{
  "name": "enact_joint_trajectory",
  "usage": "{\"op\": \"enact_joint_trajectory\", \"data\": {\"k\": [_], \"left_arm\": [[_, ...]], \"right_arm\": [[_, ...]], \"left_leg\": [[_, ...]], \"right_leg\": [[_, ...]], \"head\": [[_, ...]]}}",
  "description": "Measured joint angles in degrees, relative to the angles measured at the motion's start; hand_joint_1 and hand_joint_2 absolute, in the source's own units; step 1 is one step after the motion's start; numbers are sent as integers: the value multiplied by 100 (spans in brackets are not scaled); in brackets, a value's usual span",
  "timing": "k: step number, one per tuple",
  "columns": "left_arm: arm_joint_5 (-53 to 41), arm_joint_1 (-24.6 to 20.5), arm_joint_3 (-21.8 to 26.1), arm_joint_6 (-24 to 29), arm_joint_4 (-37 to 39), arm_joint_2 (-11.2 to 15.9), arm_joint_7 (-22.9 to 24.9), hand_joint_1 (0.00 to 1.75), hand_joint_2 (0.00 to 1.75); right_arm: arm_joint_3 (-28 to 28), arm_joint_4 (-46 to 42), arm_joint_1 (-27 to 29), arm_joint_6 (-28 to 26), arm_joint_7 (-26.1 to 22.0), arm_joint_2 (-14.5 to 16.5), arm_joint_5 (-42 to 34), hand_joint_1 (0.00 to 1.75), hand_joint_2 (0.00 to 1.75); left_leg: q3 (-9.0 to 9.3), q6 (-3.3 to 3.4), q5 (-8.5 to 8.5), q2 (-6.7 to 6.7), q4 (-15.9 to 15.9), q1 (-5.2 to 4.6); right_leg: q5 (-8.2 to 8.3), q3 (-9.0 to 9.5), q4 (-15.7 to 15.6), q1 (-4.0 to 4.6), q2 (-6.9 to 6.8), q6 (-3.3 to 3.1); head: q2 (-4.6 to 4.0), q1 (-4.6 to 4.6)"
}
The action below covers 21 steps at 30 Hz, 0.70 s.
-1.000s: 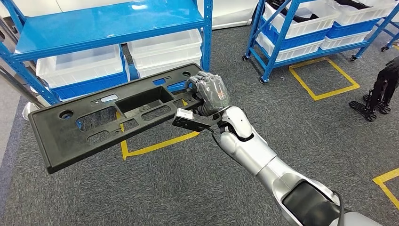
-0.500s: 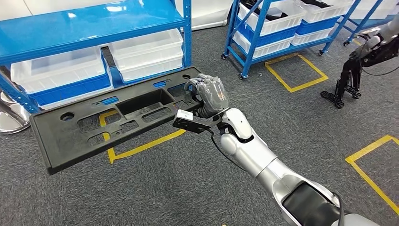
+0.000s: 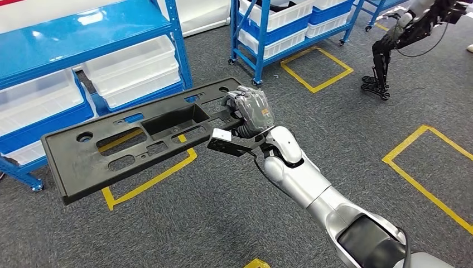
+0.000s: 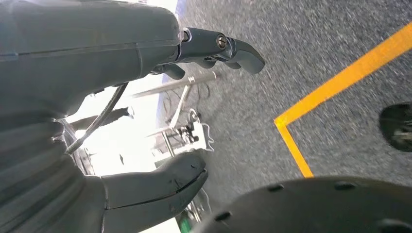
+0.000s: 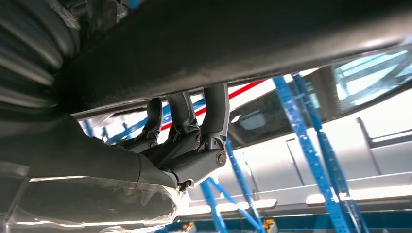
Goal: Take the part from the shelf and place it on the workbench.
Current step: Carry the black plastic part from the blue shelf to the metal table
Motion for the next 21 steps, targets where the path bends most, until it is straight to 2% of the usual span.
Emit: {"op": "enact_joint_trajectory", "data": {"k": [1,2,3,4,5,7,8,9,11,12,13,14,15,16,18,19,20,21], "left_arm": [[11,4,3,-1,0,7,0,0,175],[20,11,6,-1,2,19,1,0,175],[28,17,9,-1,3,29,2,0,175],[32,21,10,-1,5,38,7,0,175],[33,21,10,-1,7,42,14,0,175],[39,11,10,1,7,30,32,0,175],[43,12,10,3,7,19,43,0,175],[47,23,10,5,7,9,51,0,175],[53,56,10,10,7,-2,62,0,175],[56,70,10,11,7,-3,64,0,175],[60,77,10,12,7,-5,66,0,175],[62,78,10,12,7,-8,67,0,175],[67,74,10,12,7,-14,67,0,175],[71,69,10,12,7,-21,67,0,175],[79,54,11,12,7,-30,65,0,175],[83,49,12,12,7,-31,63,0,175],[86,41,13,12,7,-31,61,0,175],[88,33,13,12,7,-31,59,0,175]], "right_arm": [[0,-31,22,1,34,-8,28,175,175],[-4,-70,40,0,71,-24,51,175,175],[-13,-111,57,-1,108,-57,69,175,175],[-32,-151,79,-1,135,-102,78,175,175],[-65,-192,115,-2,150,-163,80,175,175],[-172,-276,221,-4,155,-312,79,175,175],[-249,-320,275,-5,148,-397,77,175,175],[-332,-358,313,-7,140,-470,73,175,175],[-487,-409,370,-10,120,-578,62,175,175],[-544,-424,405,-10,107,-610,57,175,175],[-588,-435,447,-10,93,-641,53,175,175],[-625,-449,491,-11,82,-667,52,175,175],[-653,-469,530,-11,75,-689,54,175,175],[-679,-496,564,-12,72,-707,59,175,175],[-713,-581,615,-11,77,-725,79,175,175],[-720,-630,633,-8,80,-728,90,175,175],[-727,-681,653,-5,85,-729,100,175,175],[-734,-727,683,-2,89,-732,108,175,175]], "left_leg": [[183,23,212,-67,-373,1],[361,47,363,-193,-742,5],[496,67,457,-306,-1036,8],[563,85,486,-395,-1199,4],[576,102,475,-422,-1247,-4],[577,162,534,-316,-1304,-4],[580,205,574,-252,-1342,8],[578,244,613,-184,-1381,23],[551,293,652,-46,-1408,25],[531,301,658,28,-1400,19],[512,302,659,104,-1388,14],[496,300,657,181,-1374,12],[484,294,653,254,-1358,11],[478,283,646,323,-1343,12],[476,239,627,443,-1320,-6],[478,207,620,492,-1318,-16],[487,172,615,542,-1321,-28],[502,135,613,590,-1329,-35]], "right_leg": [[4,-8,19,-2,74,8],[11,-26,41,2,141,28],[23,-54,60,-1,205,56],[42,-86,69,-11,255,95],[71,-113,62,-24,308,146],[117,-142,36,-42,370,238],[74,-172,80,-34,305,270],[-36,-242,224,-22,188,293],[-409,-512,835,-22,-95,328],[-574,-660,1195,-34,-165,348],[-660,-749,1445,-46,-203,365],[-649,-739,1503,-57,-228,376],[-548,-615,1339,-64,-260,382],[-390,-386,982,-67,-319,382],[-187,33,258,-39,-514,350],[-147,139,56,-20,-568,321],[-152,156,-7,1,-576,290],[-129,145,-16,8,-522,262]], "head": [[1,0],[1,0],[1,0],[1,2],[1,1],[1,2],[1,13],[1,23],[0,43],[1,41],[1,42],[1,43],[1,43],[0,43],[1,42],[1,41],[1,42],[1,43]]}}
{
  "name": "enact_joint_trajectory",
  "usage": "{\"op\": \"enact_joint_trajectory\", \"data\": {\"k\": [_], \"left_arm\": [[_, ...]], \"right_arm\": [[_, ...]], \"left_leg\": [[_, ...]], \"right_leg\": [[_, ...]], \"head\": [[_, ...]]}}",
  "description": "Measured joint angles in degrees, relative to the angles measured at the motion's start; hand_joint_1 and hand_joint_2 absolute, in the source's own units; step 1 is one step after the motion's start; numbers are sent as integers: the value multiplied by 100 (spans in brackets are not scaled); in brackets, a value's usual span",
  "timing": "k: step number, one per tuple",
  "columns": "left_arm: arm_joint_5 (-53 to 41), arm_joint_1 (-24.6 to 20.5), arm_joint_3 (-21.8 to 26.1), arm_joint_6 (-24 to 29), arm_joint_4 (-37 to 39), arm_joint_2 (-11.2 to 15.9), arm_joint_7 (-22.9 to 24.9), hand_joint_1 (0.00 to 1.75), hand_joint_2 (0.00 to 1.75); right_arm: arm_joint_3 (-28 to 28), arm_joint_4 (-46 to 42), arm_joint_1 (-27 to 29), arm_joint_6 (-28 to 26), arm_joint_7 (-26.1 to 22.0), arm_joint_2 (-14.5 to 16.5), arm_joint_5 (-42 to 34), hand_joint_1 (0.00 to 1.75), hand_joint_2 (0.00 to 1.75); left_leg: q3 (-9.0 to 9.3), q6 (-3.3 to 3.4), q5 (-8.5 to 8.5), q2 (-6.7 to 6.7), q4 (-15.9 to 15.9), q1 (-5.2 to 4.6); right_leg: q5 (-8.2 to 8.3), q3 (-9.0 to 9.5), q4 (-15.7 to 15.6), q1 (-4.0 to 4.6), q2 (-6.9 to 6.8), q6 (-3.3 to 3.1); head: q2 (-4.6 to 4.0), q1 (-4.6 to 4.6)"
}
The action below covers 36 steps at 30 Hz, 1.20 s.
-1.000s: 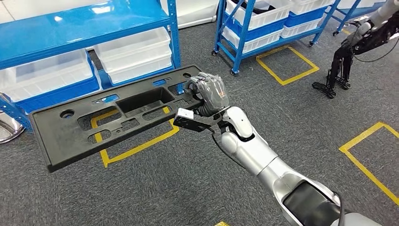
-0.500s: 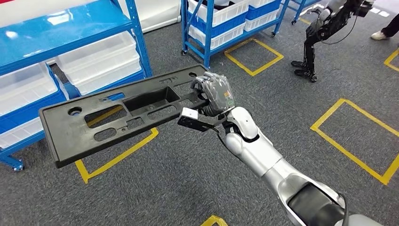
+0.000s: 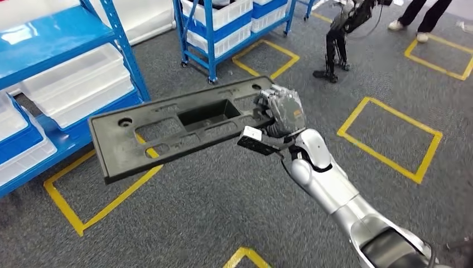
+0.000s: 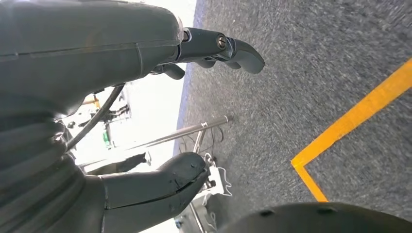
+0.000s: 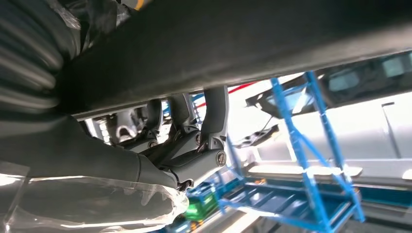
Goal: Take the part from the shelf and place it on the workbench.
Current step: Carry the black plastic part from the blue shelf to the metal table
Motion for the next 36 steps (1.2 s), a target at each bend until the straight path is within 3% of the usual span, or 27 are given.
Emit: {"op": "enact_joint_trajectory", "data": {"k": [1,3,5,6,7,8,9,10,12,14,16,17,19,21,23,24,26,28,29,32,34,36], "left_arm": [[2,-9,0,0,0,1,-2,0,175],[13,-16,1,0,0,3,-11,0,175],[27,-4,2,-1,0,5,-34,0,175],[34,4,2,-1,0,4,-47,0,175],[38,9,2,-1,0,4,-56,0,175],[42,10,2,0,0,4,-64,0,175],[45,11,3,2,0,4,-71,0,175],[46,12,3,6,0,4,-77,0,175],[46,27,5,18,2,19,-86,0,175],[46,25,7,27,4,34,-92,0,175],[46,2,7,30,4,30,-96,0,175],[47,-4,7,30,4,23,-96,0,175],[47,2,7,32,4,9,-96,0,175],[47,16,7,35,4,10,-96,0,175],[49,19,8,37,4,10,-96,0,175],[54,17,8,37,4,8,-96,0,175],[63,9,8,37,4,2,-96,0,175],[77,4,9,40,4,4,-93,0,175],[85,0,10,44,4,7,-87,0,175],[105,-15,13,50,4,9,-47,0,175],[111,-8,13,50,4,10,-22,0,175],[119,8,13,48,4,10,-7,0,175]], "right_arm": [[-9,-46,37,3,3,-4,10,175,175],[-21,-131,107,6,3,-10,43,175,175],[-22,-210,166,8,2,-11,75,175,175],[-22,-244,204,10,2,-10,83,175,175],[-22,-276,249,10,1,-7,86,175,175],[-22,-303,293,10,0,-3,87,175,175],[-22,-330,330,10,0,0,90,175,175],[-22,-359,357,9,0,2,92,175,175],[-22,-414,383,9,0,3,95,175,175],[-24,-450,400,9,2,3,95,175,175],[-27,-480,436,9,2,-2,95,175,175],[-29,-497,455,9,1,-7,96,175,175],[-33,-523,458,9,-1,-22,97,175,175],[-35,-530,457,9,0,-26,96,175,175],[-35,-528,478,9,1,-24,97,175,175],[-35,-527,486,10,1,-25,98,175,175],[-36,-534,489,10,-2,-26,101,175,175],[-39,-555,496,9,-3,-28,103,175,175],[-45,-566,510,9,-2,-34,109,175,175],[-87,-596,585,6,1,-74,138,175,175],[-113,-626,612,4,0,-92,151,175,175],[-121,-640,625,7,1,-96,155,175,175]], "left_leg": [[9,-38,-12,28,-5,1],[-40,-104,-167,-130,158,18],[-296,-139,-547,-431,772,37],[-470,-142,-737,-520,1170,38],[-607,-142,-843,-557,1479,37],[-666,-133,-840,-571,1613,36],[-616,-115,-720,-583,1511,36],[-468,-87,-520,-622,1204,33],[-119,-6,-188,-909,437,38],[34,41,-107,-1133,75,29],[61,64,-76,-1046,5,23],[82,87,-42,-967,-48,32],[123,141,26,-787,-154,66],[122,167,40,-621,-177,58],[111,159,33,-462,-169,57],[109,147,25,-383,-161,61],[115,96,-10,-243,-128,75],[121,14,-62,-138,-81,60],[129,-28,-83,-93,-64,46],[168,-131,-135,0,-51,46],[73,-170,-345,-206,214,74],[-250,-170,-718,-484,919,85]], "right_leg": [[11,-1,-8,-12,64,-38],[52,1,-48,-41,167,-115],[86,-18,-64,-51,268,-176],[96,-33,-61,-43,327,-195],[101,-46,-55,-32,393,-204],[105,-56,-45,-22,462,-208],[106,-64,-30,-14,538,-209],[107,-69,-13,-7,617,-209],[112,-100,24,-8,762,-192],[142,-163,43,-45,894,-127],[196,-206,17,-76,1040,-28],[194,-223,24,-70,1019,6],[7,-366,298,-41,749,51],[-356,-686,978,-61,412,86],[-513,-900,1475,-110,301,136],[-448,-859,1438,-134,272,159],[-136,-458,773,-161,135,190],[45,-99,150,-131,-60,158],[60,-34,20,-111,-102,124],[61,-60,5,-88,55,-2],[86,-55,-22,-107,166,-92],[101,-60,-32,-98,285,-157]], "head": [[0,1],[-1,-1],[-1,-1],[-1,0],[-1,1],[0,1],[0,1],[1,0],[1,2],[1,2],[1,0],[1,3],[1,18],[1,30],[1,31],[1,32],[1,32],[1,30],[1,30],[1,27],[0,27],[1,27]]}}
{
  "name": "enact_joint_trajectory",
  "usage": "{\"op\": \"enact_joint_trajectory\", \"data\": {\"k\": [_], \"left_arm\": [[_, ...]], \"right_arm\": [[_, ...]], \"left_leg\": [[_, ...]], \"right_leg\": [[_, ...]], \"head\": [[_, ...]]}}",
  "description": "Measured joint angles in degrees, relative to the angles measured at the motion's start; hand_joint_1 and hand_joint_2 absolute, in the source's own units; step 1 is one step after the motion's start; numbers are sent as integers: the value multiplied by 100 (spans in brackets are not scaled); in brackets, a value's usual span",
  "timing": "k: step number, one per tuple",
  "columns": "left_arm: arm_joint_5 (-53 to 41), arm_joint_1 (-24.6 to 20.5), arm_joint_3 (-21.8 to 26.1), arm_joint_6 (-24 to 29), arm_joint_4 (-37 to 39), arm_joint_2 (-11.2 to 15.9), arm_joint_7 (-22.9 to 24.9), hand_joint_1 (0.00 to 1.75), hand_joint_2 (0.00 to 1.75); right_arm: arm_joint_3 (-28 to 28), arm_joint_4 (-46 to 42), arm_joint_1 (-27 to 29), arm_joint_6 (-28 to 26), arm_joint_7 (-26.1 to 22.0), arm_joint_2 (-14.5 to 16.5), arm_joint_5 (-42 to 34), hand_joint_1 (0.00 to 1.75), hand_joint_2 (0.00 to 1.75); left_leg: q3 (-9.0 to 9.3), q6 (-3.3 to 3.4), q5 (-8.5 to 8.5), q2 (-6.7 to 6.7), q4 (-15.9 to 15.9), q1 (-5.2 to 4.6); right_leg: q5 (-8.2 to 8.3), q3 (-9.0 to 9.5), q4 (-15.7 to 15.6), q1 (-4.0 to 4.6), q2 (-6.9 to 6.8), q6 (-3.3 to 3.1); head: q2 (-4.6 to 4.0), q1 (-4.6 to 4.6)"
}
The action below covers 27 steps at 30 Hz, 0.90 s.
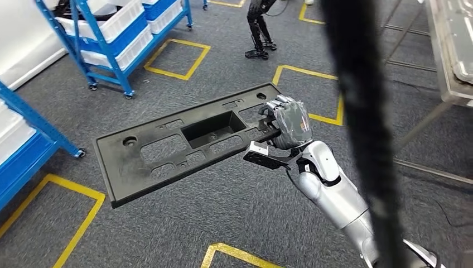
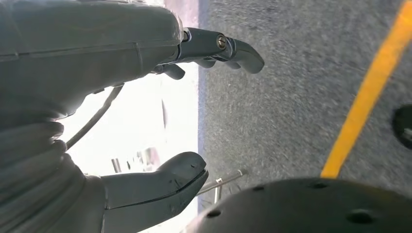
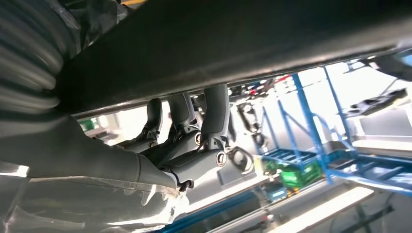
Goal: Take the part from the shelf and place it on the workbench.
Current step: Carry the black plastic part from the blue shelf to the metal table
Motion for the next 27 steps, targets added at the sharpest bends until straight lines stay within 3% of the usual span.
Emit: {"op": "enact_joint_trajectory", "data": {"k": [1,3,7,9,10,11,13,15,17,19,20,21,22,24,26,27], "left_arm": [[4,8,0,-1,0,0,4,0,175],[8,15,0,-3,0,-1,7,0,175],[9,15,0,-2,0,-2,7,0,175],[8,15,0,-2,0,-1,7,0,175],[7,14,0,-3,1,8,2,0,175],[4,7,0,-5,2,15,-6,0,175],[-8,-17,-1,-9,4,22,-26,0,175],[-19,-26,-2,-9,4,3,-35,0,175],[-22,-9,-2,1,4,-6,-40,0,175],[-22,3,-2,19,4,-2,-43,0,175],[-22,3,-2,26,4,1,-44,0,175],[-22,1,-2,29,4,2,-44,0,175],[-21,-2,-2,31,4,2,-44,0,175],[-20,-6,-3,31,4,11,-45,0,175],[-21,-8,-5,31,4,21,-45,0,175],[-22,-11,-6,29,4,22,-44,0,175]], "right_arm": [[-1,-1,10,2,0,-1,2,175,175],[-2,-1,37,4,-1,1,6,175,175],[-2,-2,56,5,-1,1,8,175,175],[-3,-8,56,5,-1,-4,8,175,175],[-7,-16,59,5,-1,-7,7,175,175],[-13,-26,70,6,0,-10,7,175,175],[-38,-47,110,7,1,-35,5,175,175],[-84,-67,143,5,-1,-82,5,175,175],[-132,-79,168,2,1,-109,3,175,175],[-164,-79,231,-2,3,-111,-2,175,175],[-178,-79,271,-3,3,-113,-5,175,175],[-196,-80,305,-4,-2,-115,-12,175,175],[-217,-85,332,-3,-8,-119,-27,175,175],[-269,-108,364,1,-23,-122,-75,175,175],[-309,-133,385,6,-27,-121,-108,175,175],[-323,-139,397,8,-30,-121,-112,175,175]], "left_leg": [[-188,6,-142,-58,378,-1],[-381,34,-141,-94,696,-10],[-341,71,65,-106,529,-19],[-160,112,319,-162,94,-30],[-18,152,458,-265,-250,-43],[118,196,588,-354,-577,-61],[254,274,669,-426,-908,-69],[301,339,738,-280,-1018,-51],[319,385,768,-129,-1072,-56],[312,396,762,15,-1069,-66],[312,390,755,86,-1067,-66],[316,377,744,156,-1061,-64],[322,355,727,223,-1048,-59],[337,278,670,343,-996,-72],[359,192,617,445,-963,-96],[376,157,603,502,-962,-99]], "right_leg": [[3,-7,4,19,70,-15],[4,-14,19,56,223,-30],[1,-14,35,75,331,-35],[1,-13,47,82,406,-34],[12,-37,54,71,496,-5],[31,-62,55,53,600,36],[74,-117,44,15,754,140],[-54,-214,232,41,535,186],[-392,-505,839,50,180,217],[-637,-807,1475,5,49,262],[-628,-846,1573,-22,23,288],[-517,-762,1433,-48,-7,312],[-343,-570,1098,-70,-64,332],[-82,-151,328,-71,-319,330],[-35,1,36,-32,-434,270],[-25,-7,45,-14,-367,232]], "head": [[-1,0],[0,1],[0,1],[0,1],[0,2],[0,2],[0,1],[0,7],[1,15],[0,17],[0,17],[0,18],[0,19],[1,17],[1,15],[0,14]]}}
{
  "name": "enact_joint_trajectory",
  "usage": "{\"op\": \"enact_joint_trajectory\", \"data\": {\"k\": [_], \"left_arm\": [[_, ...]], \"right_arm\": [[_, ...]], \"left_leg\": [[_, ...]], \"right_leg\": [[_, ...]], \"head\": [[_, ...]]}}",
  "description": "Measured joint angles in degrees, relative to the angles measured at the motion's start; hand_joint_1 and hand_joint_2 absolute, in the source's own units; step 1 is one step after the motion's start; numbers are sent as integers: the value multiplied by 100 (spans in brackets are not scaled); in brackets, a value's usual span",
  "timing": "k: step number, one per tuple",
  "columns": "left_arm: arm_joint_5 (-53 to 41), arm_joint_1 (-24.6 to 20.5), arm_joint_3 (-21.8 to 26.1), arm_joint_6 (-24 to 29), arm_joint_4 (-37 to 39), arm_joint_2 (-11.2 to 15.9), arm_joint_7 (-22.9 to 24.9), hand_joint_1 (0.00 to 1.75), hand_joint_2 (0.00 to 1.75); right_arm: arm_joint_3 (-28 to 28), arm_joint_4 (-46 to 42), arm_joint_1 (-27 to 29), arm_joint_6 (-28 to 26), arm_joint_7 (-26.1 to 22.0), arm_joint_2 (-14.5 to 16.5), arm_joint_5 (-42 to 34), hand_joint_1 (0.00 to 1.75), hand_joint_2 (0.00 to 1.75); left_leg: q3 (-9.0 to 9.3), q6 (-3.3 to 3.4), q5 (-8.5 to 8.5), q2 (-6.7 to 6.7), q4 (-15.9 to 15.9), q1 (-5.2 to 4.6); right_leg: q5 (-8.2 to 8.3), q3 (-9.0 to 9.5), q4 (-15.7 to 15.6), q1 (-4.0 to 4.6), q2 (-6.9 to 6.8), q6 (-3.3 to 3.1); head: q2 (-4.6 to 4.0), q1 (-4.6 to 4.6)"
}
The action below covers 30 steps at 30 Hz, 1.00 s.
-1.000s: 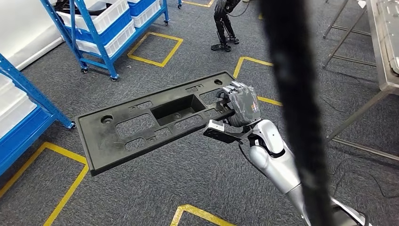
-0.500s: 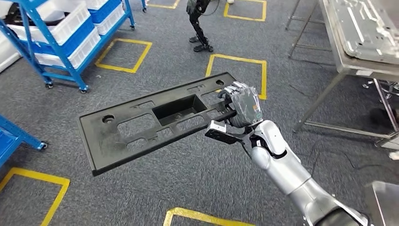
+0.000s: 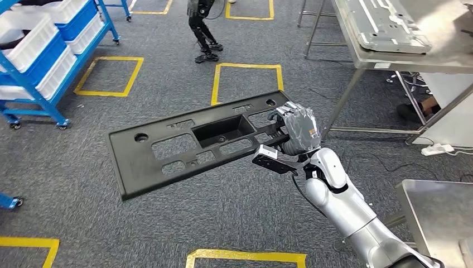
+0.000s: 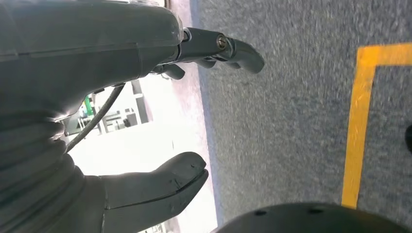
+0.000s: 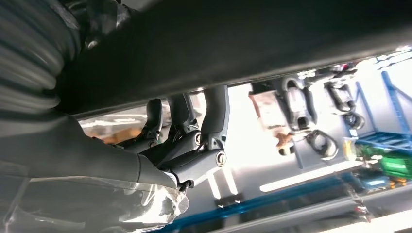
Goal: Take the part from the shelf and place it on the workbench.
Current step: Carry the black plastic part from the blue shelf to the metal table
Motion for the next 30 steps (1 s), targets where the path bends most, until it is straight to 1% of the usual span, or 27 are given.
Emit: {"op": "enact_joint_trajectory", "data": {"k": [1,2,3,5,6,7,8,9,10,12,13,14,15,16,17,18,19,20,21,22,23,24,25,27,28,29,30], "left_arm": [[-3,-6,-2,-2,0,0,1,0,175],[-5,-12,-3,-4,0,0,1,0,175],[-7,-15,-5,-8,0,0,1,0,175],[-8,-8,-7,-28,0,0,-1,0,175],[-7,-3,-7,-44,0,0,-1,0,175],[-7,3,-8,-61,0,0,-2,0,175],[-7,5,-8,-71,0,0,-2,0,175],[-7,8,-9,-79,0,0,-2,0,175],[-8,9,-9,-81,0,1,-2,0,175],[-8,15,-9,-82,1,10,-2,0,175],[-8,16,-10,-82,2,16,-2,0,175],[-8,11,-10,-81,2,21,-2,0,175],[-9,2,-11,-81,3,24,-2,0,175],[-10,-11,-11,-80,2,23,-2,0,175],[-11,-20,-12,-79,2,23,-1,0,175],[-13,-20,-13,-79,2,22,-1,0,175],[-14,-15,-13,-78,2,22,3,0,175],[-14,-6,-14,-76,3,24,8,0,175],[-15,2,-14,-74,3,26,14,0,175],[-16,6,-14,-71,3,28,21,0,175],[-16,7,-14,-69,3,30,26,0,175],[-17,6,-15,-68,3,30,29,0,175],[-17,3,-15,-68,3,29,32,0,175],[-17,-3,-16,-69,2,29,34,0,175],[-16,-5,-16,-68,2,30,37,0,175],[-16,-7,-16,-66,2,31,42,0,175],[-15,-11,-16,-59,2,32,47,0,175]], "right_arm": [[-13,-5,10,3,0,-1,-1,175,175],[-25,-14,14,8,-1,-1,-1,175,175],[-34,-23,9,16,-2,-2,-1,175,175],[-44,-35,-14,43,-2,1,-9,175,175],[-46,-34,-22,57,-2,3,-18,175,175],[-48,-32,-24,69,-2,5,-30,175,175],[-50,-30,-23,79,-2,7,-40,175,175],[-52,-28,-23,85,-2,7,-47,175,175],[-56,-27,-23,89,-2,7,-50,175,175],[-65,-27,-28,91,-2,7,-57,175,175],[-69,-27,-33,91,-2,7,-61,175,175],[-72,-27,-36,92,-2,7,-64,175,175],[-75,-27,-37,93,-2,7,-67,175,175],[-79,-27,-32,95,-2,5,-67,175,175],[-85,-27,-25,95,-2,2,-67,175,175],[-93,-25,-25,96,-2,-1,-68,175,175],[-100,-23,-32,97,-2,-4,-68,175,175],[-104,-20,-36,98,-2,-4,-69,175,175],[-107,-14,-40,99,-2,-4,-69,175,175],[-107,-4,-35,99,-2,-3,-69,175,175],[-107,9,-25,99,-2,-3,-69,175,175],[-107,22,-17,100,-2,-2,-69,175,175],[-107,32,-13,100,-2,-2,-69,175,175],[-107,35,-20,100,-2,-2,-69,175,175],[-107,34,-25,98,-1,-1,-70,175,175],[-109,33,-29,95,-1,-4,-75,175,175],[-116,30,-29,89,0,-13,-84,175,175]], "left_leg": [[11,-35,-18,28,-1,12],[7,-66,-66,-39,41,28],[-39,-90,-166,-166,165,45],[-303,-107,-518,-484,760,65],[-493,-103,-697,-555,1155,65],[-662,-99,-806,-584,1489,64],[-757,-91,-806,-597,1654,63],[-744,-78,-684,-609,1585,63],[-632,-60,-475,-648,1308,64],[-311,-14,-111,-886,552,73],[-208,2,-34,-996,314,76],[-161,19,-23,-1068,199,67],[-149,34,-27,-1062,175,52],[-138,65,-2,-997,148,48],[-120,104,29,-925,106,47],[-102,149,62,-849,58,54],[-87,188,91,-769,14,61],[-83,211,105,-692,-7,52],[-87,225,109,-622,-14,40],[-94,229,108,-547,-14,30],[-98,228,105,-476,-12,23],[-99,224,99,-404,-10,19],[-95,216,89,-336,-5,17],[-76,177,51,-213,15,2],[-65,148,28,-160,27,-11],[-52,119,8,-110,35,-25],[-39,89,-8,-61,36,-38]], "right_leg": [[6,-4,-2,-4,75,-40],[18,-7,-16,-11,141,-76],[32,-8,-31,-20,203,-118],[50,-14,-46,-18,320,-183],[53,-22,-43,-3,382,-204],[54,-29,-37,15,453,-214],[53,-33,-27,29,528,-218],[52,-36,-13,38,611,-219],[49,-37,6,42,694,-216],[38,-58,52,42,844,-189],[41,-81,69,38,908,-160],[53,-107,71,28,970,-121],[75,-129,60,18,1034,-76],[101,-143,38,-1,1091,-32],[102,-154,40,-7,1051,-2],[53,-188,103,2,924,19],[-68,-274,285,15,749,36],[-245,-410,584,25,557,48],[-437,-585,960,25,443,66],[-580,-746,1314,16,397,84],[-630,-832,1521,6,379,95],[-576,-810,1515,1,365,101],[-435,-671,1282,0,334,101],[-130,-223,497,31,127,65],[-49,-64,202,57,37,26],[-22,19,37,82,-18,-15],[-38,21,5,107,-3,-57]], "head": [[0,0],[0,0],[1,-1],[1,-1],[1,-1],[1,-1],[1,0],[1,0],[1,0],[0,1],[1,0],[0,0],[0,0],[1,0],[0,1],[1,5],[0,10],[0,14],[1,18],[1,17],[1,17],[1,17],[0,17],[1,17],[0,17],[0,16],[-1,15]]}}
